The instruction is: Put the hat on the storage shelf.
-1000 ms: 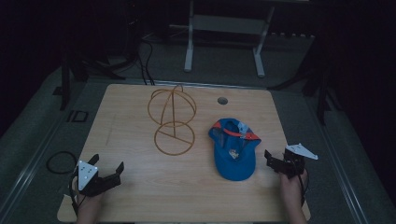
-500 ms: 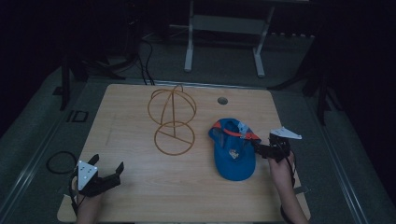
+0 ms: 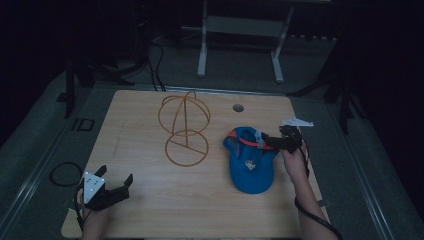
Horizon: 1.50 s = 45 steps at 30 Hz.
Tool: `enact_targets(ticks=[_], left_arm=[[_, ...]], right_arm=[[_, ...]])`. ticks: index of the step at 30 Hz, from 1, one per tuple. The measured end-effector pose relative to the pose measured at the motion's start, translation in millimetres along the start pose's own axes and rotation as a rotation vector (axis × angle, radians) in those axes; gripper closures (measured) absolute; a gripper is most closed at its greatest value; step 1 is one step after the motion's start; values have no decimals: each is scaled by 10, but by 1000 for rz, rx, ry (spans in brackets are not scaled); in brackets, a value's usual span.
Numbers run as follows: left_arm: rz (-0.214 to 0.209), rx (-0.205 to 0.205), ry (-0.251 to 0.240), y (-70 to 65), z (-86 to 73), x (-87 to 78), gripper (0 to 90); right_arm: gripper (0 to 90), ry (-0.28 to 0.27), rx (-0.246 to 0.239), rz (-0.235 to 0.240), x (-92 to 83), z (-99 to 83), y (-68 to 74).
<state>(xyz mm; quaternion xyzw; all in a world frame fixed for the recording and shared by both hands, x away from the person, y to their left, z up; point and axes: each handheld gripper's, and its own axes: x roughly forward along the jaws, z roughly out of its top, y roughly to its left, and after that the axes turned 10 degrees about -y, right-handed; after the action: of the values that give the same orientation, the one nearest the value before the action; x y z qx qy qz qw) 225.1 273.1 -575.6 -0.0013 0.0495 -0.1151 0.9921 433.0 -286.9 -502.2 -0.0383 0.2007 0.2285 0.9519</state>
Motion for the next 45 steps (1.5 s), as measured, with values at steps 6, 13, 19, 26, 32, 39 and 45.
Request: enact_targets(ticks=[6, 13, 19, 26, 32, 39, 45], left_arm=[[0, -3, -3, 9, 4, -3, 46], [-4, -18, -12, 20, 11, -10, 46], [-5, -20, -11, 27, 11, -15, 46], [-15, -32, -16, 24, 14, -17, 46], [-15, -21, -7, 14, 11, -7, 46], [-14, -8, 0, 8, 11, -9, 46], [-14, -1, 2, -5, 9, -5, 46]], right_arm=[[154, 43, 4, 26, 238, 74, -60], [122, 106, -4, 85, 499, 60, -8], [145, 175, 13, 67, 651, -50, 3], [180, 228, -9, 80, 708, -216, 84], [175, 267, -76, 109, 741, -285, 172], [456, 262, -149, 132, 686, -273, 270], [767, 263, -178, 196, 663, -268, 330]])
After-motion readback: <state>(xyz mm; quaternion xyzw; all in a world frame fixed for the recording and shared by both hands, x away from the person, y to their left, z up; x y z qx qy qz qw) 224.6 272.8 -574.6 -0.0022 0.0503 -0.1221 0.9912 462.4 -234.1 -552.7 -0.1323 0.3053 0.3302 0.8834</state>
